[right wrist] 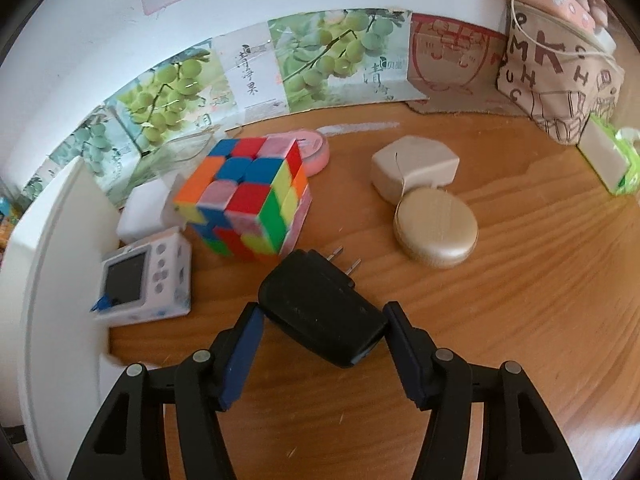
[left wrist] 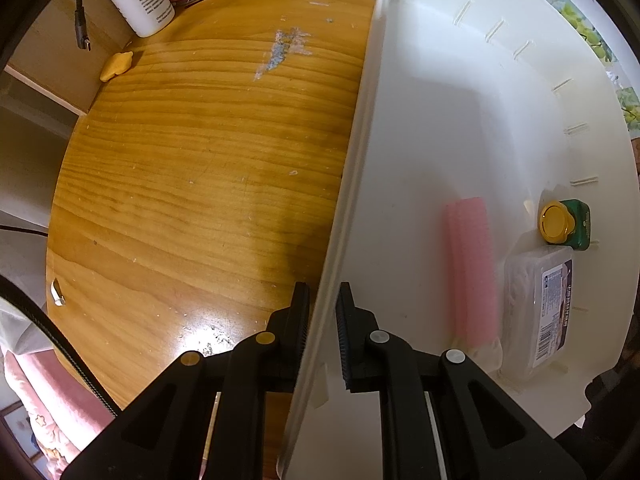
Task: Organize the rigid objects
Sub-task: 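Carry the black charger into the white tray and open the right tool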
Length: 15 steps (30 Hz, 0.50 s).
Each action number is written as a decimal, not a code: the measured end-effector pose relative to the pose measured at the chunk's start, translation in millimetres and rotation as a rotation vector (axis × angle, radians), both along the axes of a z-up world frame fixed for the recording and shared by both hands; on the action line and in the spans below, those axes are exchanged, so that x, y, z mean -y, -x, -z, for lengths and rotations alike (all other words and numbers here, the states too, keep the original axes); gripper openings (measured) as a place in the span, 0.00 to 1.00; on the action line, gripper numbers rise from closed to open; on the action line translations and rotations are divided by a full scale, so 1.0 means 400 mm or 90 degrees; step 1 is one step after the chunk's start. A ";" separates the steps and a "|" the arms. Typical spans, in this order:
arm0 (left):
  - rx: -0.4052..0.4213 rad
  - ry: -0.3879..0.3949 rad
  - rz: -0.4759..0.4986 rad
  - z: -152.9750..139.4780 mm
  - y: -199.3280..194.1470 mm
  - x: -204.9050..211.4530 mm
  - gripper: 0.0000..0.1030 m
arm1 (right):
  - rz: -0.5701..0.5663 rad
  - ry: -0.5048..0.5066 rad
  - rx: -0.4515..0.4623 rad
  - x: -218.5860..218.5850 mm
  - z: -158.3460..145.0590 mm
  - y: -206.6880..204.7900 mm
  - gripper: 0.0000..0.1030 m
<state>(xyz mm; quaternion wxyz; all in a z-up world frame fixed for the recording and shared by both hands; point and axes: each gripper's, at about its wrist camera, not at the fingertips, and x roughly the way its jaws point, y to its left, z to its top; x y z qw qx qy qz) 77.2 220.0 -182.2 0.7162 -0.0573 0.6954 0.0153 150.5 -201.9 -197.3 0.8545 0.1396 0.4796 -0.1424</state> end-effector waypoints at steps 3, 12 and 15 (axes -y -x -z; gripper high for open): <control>0.001 0.002 0.001 0.000 0.005 -0.003 0.14 | 0.000 -0.025 0.002 -0.008 -0.010 0.016 0.60; 0.004 0.009 0.000 -0.003 0.012 -0.011 0.14 | -0.032 -0.058 0.052 -0.062 -0.088 0.044 0.60; 0.006 0.008 0.000 -0.004 0.013 -0.012 0.14 | -0.055 -0.066 0.070 -0.088 -0.113 0.048 0.60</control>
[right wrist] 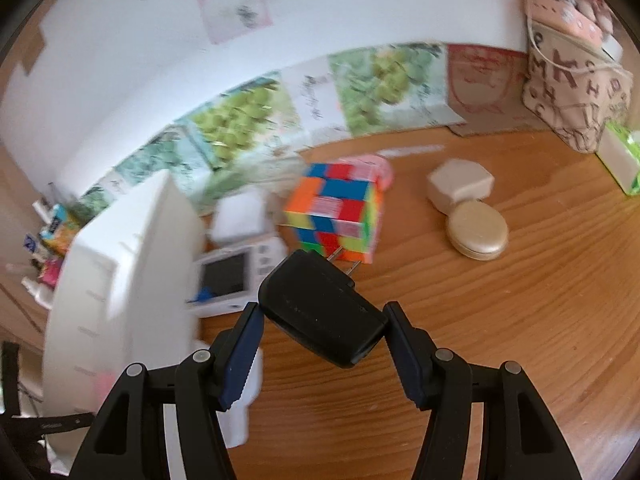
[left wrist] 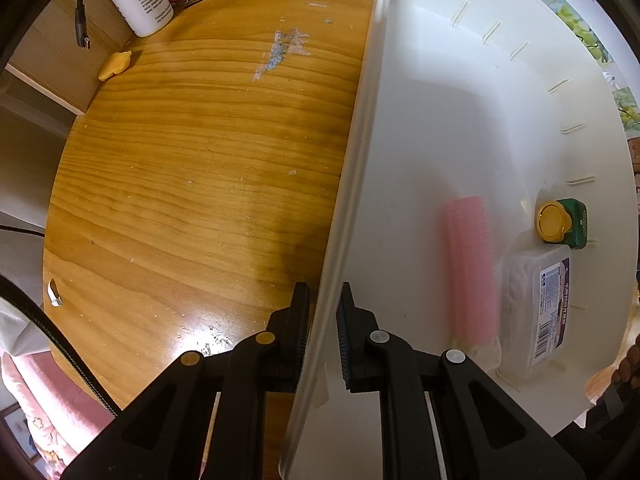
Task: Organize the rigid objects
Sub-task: 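Carry the black charger into the white tray and open the right tool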
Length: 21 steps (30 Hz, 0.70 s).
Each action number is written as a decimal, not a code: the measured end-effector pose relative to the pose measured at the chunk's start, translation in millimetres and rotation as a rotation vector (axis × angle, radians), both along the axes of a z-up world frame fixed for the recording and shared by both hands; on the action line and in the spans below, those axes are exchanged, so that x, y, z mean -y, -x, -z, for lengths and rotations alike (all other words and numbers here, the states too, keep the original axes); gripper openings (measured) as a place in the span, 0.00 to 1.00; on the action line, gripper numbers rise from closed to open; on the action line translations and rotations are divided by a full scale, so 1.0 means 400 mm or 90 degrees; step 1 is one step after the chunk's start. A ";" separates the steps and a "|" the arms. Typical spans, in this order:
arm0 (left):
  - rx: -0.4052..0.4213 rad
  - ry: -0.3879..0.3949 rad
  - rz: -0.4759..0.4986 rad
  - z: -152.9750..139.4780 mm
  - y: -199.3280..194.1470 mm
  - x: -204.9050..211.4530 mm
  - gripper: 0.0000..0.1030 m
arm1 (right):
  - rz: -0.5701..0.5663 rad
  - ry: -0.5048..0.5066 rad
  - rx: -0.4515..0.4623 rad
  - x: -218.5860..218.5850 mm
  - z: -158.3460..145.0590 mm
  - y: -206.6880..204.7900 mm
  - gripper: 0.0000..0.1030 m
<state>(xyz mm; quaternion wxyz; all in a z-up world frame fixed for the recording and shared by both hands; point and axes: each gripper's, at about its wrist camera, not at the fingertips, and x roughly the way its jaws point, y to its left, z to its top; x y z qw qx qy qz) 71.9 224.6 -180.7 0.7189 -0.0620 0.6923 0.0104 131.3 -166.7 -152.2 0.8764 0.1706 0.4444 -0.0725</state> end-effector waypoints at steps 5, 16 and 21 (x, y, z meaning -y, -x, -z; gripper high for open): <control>-0.001 0.006 -0.004 0.000 0.001 -0.003 0.14 | -0.063 -0.010 0.047 -0.062 -0.044 0.008 0.60; -0.006 -0.003 0.016 -0.001 -0.012 0.014 0.14 | -0.217 0.018 0.103 -0.240 -0.105 0.022 0.60; -0.004 -0.002 0.020 0.000 -0.015 0.026 0.14 | -0.300 0.026 0.106 -0.340 -0.108 0.031 0.60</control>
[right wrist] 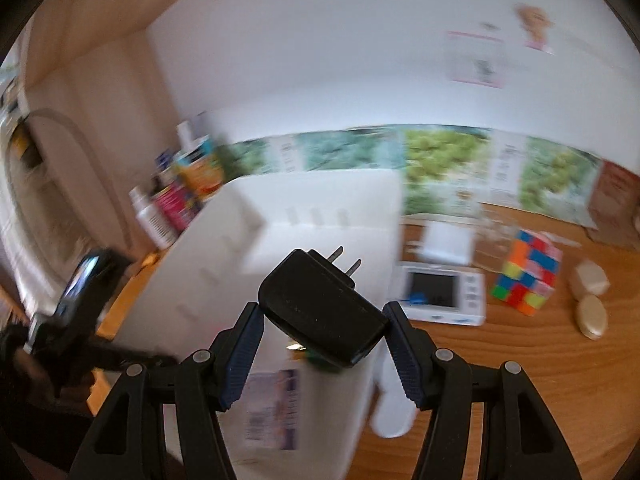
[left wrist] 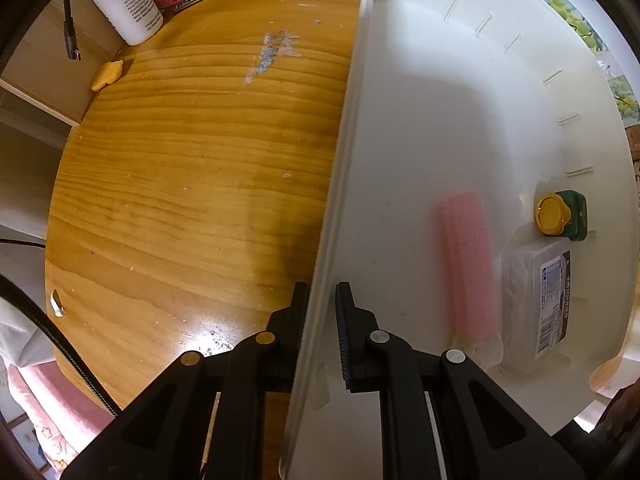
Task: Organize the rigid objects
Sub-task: 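Carry the black charger into the white tray and open the right tool, then move the right tool to the white plastic stand and grasp it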
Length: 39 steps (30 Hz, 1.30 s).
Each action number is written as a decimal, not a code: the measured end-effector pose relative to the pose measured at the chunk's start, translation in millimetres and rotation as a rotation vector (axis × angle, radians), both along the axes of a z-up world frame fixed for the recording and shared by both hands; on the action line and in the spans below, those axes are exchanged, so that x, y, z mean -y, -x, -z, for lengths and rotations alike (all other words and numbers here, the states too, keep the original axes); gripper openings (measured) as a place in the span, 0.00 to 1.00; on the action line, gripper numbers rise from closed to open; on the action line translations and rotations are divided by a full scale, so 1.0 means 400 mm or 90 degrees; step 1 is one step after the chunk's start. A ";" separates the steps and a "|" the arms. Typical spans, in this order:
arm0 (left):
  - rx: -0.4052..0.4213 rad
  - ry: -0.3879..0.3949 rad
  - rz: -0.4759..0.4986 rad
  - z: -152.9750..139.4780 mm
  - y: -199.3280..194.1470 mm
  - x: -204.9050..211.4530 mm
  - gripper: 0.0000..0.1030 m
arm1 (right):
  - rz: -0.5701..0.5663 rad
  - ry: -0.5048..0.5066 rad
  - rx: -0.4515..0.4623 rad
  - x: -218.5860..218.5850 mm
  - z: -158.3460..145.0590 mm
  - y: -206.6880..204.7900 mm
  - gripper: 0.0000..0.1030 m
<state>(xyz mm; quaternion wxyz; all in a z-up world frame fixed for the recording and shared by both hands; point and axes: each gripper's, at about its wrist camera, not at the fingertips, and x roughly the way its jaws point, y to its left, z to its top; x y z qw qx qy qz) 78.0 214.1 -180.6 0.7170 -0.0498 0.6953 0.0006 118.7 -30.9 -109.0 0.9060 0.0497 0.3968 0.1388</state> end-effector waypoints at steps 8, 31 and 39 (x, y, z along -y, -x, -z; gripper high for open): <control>0.004 0.010 -0.009 0.000 0.007 -0.013 0.14 | -0.126 0.060 0.011 -0.123 -0.009 0.022 0.60; -0.006 0.010 0.017 0.006 -0.009 -0.028 0.18 | -0.045 0.114 0.009 0.049 -0.019 0.054 0.74; 0.005 -0.010 -0.004 0.003 -0.038 -0.041 0.18 | 0.005 0.138 -0.005 0.121 -0.014 0.087 0.78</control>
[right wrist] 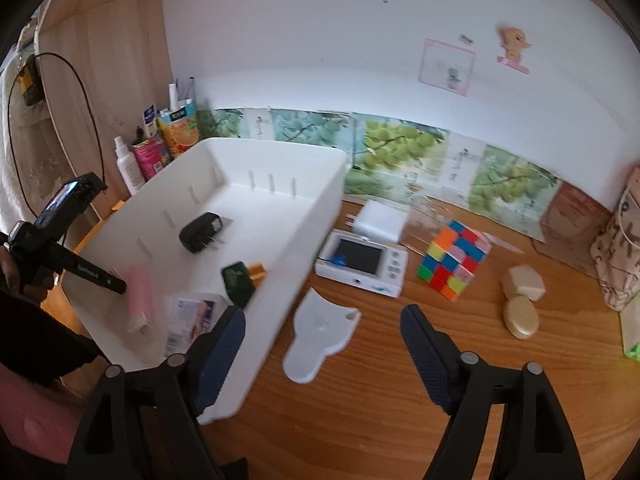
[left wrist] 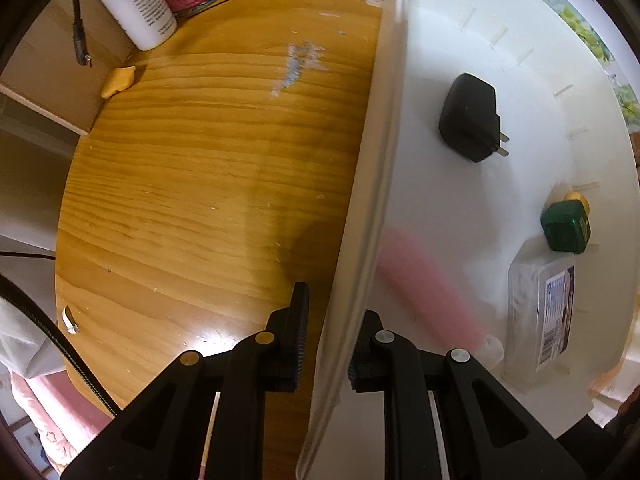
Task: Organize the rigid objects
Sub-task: 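Move the right tool to the white plastic stand and grasp it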
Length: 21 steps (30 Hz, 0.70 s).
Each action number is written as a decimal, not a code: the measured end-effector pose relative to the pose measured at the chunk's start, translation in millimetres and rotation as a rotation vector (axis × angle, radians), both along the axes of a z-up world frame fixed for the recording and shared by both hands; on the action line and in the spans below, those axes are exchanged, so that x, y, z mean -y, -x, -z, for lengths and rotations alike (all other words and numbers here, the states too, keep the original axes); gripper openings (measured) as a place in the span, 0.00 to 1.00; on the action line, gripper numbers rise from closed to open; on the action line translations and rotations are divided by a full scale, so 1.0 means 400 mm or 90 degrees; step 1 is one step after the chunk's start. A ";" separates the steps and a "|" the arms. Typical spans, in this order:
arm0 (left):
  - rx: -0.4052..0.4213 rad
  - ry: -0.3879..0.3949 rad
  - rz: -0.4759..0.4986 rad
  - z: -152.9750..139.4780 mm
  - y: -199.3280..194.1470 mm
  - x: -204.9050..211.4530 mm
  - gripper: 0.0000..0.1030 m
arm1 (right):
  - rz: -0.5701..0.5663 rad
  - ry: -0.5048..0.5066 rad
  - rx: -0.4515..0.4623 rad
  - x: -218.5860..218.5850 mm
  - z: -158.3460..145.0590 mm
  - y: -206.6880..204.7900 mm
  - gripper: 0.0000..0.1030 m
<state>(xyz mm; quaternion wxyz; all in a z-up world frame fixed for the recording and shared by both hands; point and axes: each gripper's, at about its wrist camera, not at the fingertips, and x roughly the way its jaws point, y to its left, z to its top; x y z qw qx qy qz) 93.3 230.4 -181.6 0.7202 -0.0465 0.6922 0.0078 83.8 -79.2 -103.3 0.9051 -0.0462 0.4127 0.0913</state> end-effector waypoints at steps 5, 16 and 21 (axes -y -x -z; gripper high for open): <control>0.006 -0.017 -0.005 -0.003 -0.001 0.011 0.18 | -0.007 0.043 -0.035 0.012 0.029 0.007 0.79; -0.005 -0.033 -0.032 -0.001 0.017 0.034 0.18 | -0.060 0.102 -0.127 -0.030 0.181 -0.018 0.81; -0.005 -0.040 -0.038 -0.016 0.040 0.033 0.18 | -0.075 0.070 -0.135 -0.030 0.209 -0.039 0.82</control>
